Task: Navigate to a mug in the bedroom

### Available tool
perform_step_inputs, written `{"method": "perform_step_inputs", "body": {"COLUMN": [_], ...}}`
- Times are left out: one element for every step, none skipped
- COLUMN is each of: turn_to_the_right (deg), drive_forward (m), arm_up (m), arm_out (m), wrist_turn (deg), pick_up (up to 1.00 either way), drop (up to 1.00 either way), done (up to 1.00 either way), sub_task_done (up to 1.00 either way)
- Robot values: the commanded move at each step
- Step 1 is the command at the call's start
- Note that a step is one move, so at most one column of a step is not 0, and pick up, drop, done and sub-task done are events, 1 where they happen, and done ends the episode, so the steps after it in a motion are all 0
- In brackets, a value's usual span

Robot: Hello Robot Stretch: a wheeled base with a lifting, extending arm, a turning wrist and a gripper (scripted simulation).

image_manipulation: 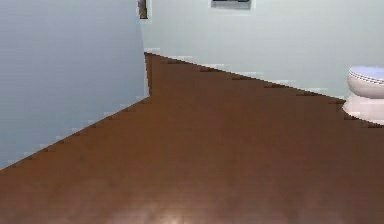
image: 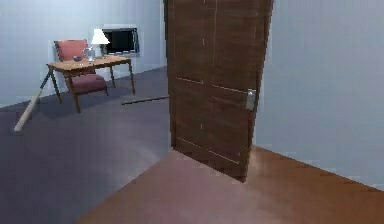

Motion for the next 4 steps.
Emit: {"method": "perform_step_inputs", "body": {"turn_to_the_right": [15.0, 3.0, 0.0, -45.0], "drive_forward": [0.00, 0.00, 0.45, 0.00], "arm_up": [0.00, 0.00, 0.00, 0.00], "arm_out": [0.00, 0.00, 0.00, 0.00], "wrist_turn": [0.0, 0.0, 0.0, 0.0], "pick_up": [0.00, 0.00, 0.00, 0.00], "drop": [0.00, 0.00, 0.00, 0.00], "done": [0.00, 0.00, 0.00, 0.00], "sub_task_done": [0.00, 0.00, 0.00, 0.00]}}
